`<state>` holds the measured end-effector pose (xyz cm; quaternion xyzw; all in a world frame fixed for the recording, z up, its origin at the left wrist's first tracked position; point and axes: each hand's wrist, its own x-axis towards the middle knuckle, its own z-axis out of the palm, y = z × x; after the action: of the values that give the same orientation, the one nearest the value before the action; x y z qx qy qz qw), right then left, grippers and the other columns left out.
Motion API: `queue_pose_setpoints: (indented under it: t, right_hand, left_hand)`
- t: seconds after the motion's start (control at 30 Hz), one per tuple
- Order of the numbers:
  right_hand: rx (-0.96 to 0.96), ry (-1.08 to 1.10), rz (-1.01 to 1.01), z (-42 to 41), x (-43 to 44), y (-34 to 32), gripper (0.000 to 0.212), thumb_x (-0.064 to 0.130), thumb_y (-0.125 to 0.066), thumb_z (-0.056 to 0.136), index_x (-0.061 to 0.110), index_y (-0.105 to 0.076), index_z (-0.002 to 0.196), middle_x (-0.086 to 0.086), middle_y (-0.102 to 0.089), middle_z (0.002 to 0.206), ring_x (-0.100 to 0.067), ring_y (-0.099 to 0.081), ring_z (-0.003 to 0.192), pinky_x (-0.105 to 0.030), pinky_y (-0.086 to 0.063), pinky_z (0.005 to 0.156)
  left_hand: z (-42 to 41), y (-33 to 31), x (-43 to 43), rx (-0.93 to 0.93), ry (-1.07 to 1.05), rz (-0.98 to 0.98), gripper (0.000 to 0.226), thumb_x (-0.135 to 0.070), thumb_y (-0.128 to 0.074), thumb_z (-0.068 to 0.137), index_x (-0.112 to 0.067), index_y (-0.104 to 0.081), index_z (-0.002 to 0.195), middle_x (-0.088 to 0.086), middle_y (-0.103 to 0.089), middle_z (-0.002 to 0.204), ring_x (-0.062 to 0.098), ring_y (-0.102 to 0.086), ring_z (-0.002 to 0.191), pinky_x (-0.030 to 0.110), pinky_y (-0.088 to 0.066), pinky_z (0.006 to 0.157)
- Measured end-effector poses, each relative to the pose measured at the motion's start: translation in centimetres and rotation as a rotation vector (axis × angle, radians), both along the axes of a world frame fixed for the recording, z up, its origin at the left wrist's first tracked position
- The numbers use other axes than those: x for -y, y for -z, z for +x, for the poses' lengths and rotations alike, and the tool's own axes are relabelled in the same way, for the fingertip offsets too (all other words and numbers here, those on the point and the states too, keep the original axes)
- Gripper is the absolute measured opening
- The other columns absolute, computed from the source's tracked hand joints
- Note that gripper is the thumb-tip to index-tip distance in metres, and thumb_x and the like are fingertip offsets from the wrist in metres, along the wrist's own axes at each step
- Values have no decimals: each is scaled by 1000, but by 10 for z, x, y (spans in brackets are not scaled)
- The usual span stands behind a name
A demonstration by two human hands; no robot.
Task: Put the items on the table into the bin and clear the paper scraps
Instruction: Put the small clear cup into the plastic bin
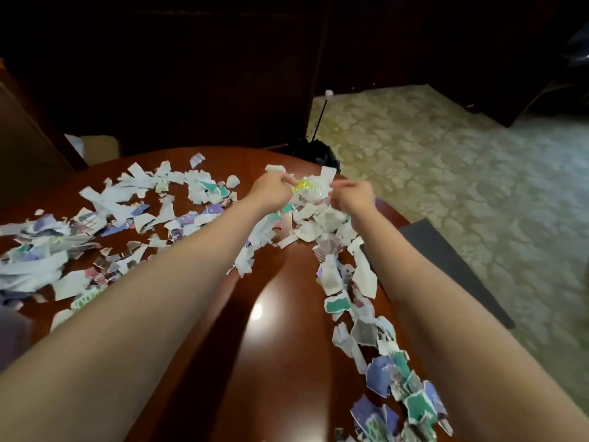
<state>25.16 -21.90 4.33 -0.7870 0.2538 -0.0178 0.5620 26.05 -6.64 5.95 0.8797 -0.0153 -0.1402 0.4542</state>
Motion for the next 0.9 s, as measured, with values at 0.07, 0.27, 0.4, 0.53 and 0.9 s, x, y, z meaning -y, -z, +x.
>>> queue_pose_setpoints:
  t: [0.07,0.27,0.4,0.53,0.9]
  right_hand:
    - [20,-34,-97,18,-2,8,29,1,-51,86,20,-62,69,-4,-60,83,-19,-54,78,-32,-50,81]
    - [-25,-253,-488,55,-17,28,41,17,-58,87,0,-47,124,-15,-56,115,-28,-55,107,-26,-38,74]
    - [-143,-291,-595,67,-22,39,68,28,-68,83,0,-33,134,-19,-43,131,-32,-39,127,-33,-39,93]
    - [-180,-243,-533,67,-19,40,70,27,-75,77,2,-37,131,-14,-49,130,-28,-44,124,-31,-42,90]
    - [-101,-117,-67,21,6,-1,24,13,-68,84,17,-49,69,-2,-56,79,-11,-47,63,-20,-33,51]
  left_hand:
    - [10,8,6,23,10,36,40,0,-33,94,-16,-55,124,7,-51,134,23,-56,103,29,-45,73]
    - [36,37,17,-11,46,72,50,4,-35,91,-15,-44,136,10,-48,134,17,-48,88,21,-38,58]
    - [39,56,16,-125,-81,-63,45,3,-32,92,-13,-45,133,7,-43,141,22,-57,93,26,-41,55]
    - [38,56,14,-117,-90,-75,43,2,-35,92,-14,-48,130,6,-42,142,21,-55,86,24,-40,51]
    - [3,12,-6,-76,-107,-112,35,-9,-40,97,-13,-47,130,7,-49,133,18,-57,91,20,-47,61]
